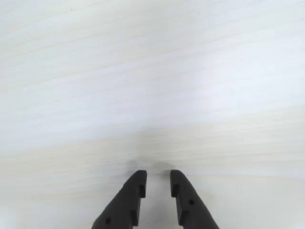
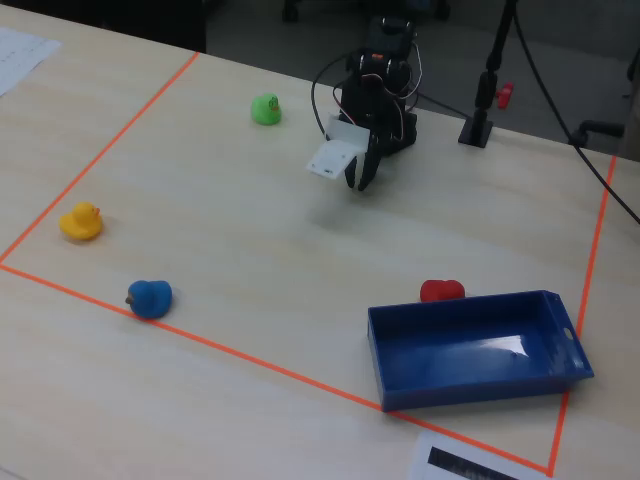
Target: Grasp yellow duck and put it into box.
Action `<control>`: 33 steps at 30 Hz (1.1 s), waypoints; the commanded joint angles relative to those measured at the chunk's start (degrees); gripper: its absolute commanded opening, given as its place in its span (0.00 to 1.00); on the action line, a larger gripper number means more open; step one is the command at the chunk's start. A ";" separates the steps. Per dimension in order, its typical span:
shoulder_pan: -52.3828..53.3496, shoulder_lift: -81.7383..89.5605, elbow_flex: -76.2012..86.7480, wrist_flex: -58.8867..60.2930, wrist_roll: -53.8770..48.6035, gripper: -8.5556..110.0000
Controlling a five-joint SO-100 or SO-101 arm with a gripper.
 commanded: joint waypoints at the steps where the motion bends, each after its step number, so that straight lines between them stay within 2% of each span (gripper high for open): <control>1: -0.44 -0.09 0.00 1.49 -0.26 0.11; 21: -0.18 -0.09 0.00 0.79 -0.26 0.07; 25: 1.41 -0.70 0.00 -7.47 -0.35 0.07; 33: 5.89 -7.82 0.00 -39.20 -6.24 0.07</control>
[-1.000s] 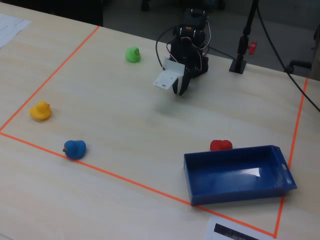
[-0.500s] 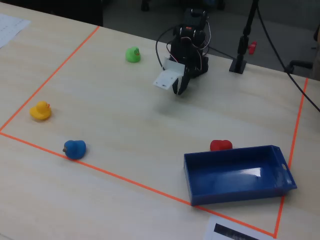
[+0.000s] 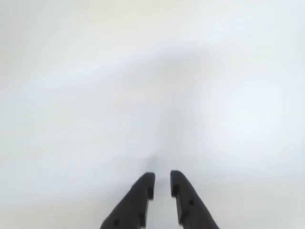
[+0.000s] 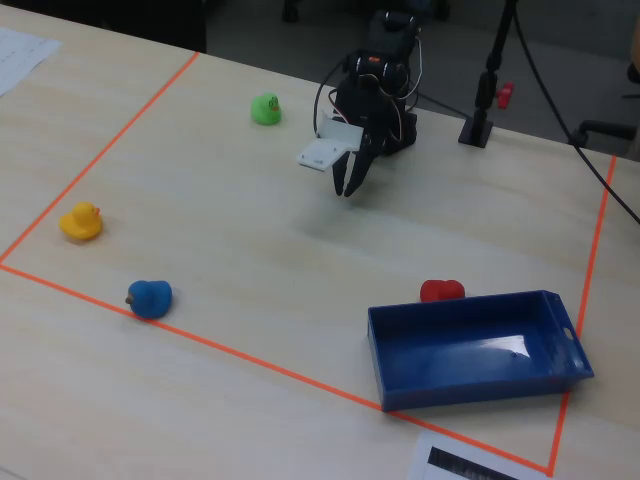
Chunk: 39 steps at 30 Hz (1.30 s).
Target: Grasp yellow duck and put it into box.
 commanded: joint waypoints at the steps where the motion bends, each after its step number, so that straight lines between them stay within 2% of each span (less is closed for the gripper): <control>1: 2.99 -1.23 -0.18 -17.75 -3.25 0.07; 13: 14.33 -18.81 -1.14 -60.82 -6.06 0.07; 16: 17.58 -27.69 -4.57 -67.15 -6.15 0.07; 22: 24.08 -50.01 -17.31 -76.20 -5.71 0.07; 29: 32.08 -72.16 -34.19 -79.89 -5.80 0.07; 39: 40.96 -96.15 -48.69 -86.04 -6.24 0.07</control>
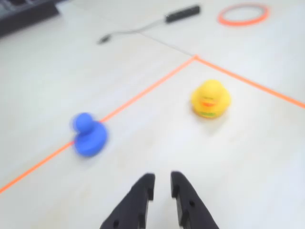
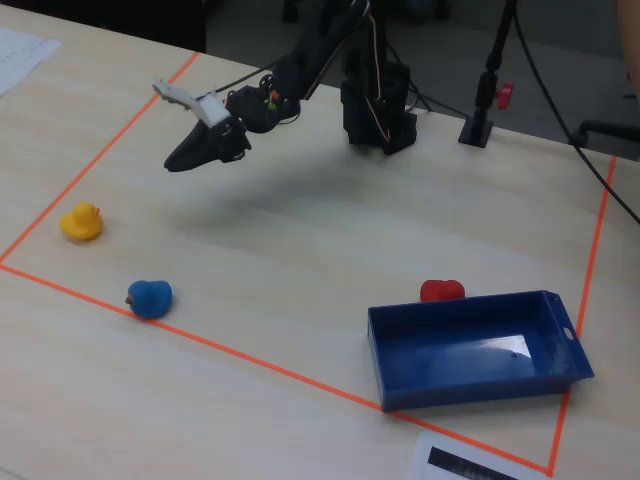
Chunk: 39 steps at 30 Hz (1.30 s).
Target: Grasp yellow duck and put it into box.
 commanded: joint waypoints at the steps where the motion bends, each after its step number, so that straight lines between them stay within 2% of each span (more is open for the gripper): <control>1: 2.37 -5.80 -6.24 -2.46 -0.44 0.07; 15: 3.69 -21.53 -21.36 -5.71 -5.89 0.07; 24: 4.22 -27.07 -30.15 -2.99 -5.71 0.22; 31: 4.66 -32.26 -38.14 -1.41 -5.89 0.27; 39: 5.27 -40.34 -49.66 0.44 -5.89 0.27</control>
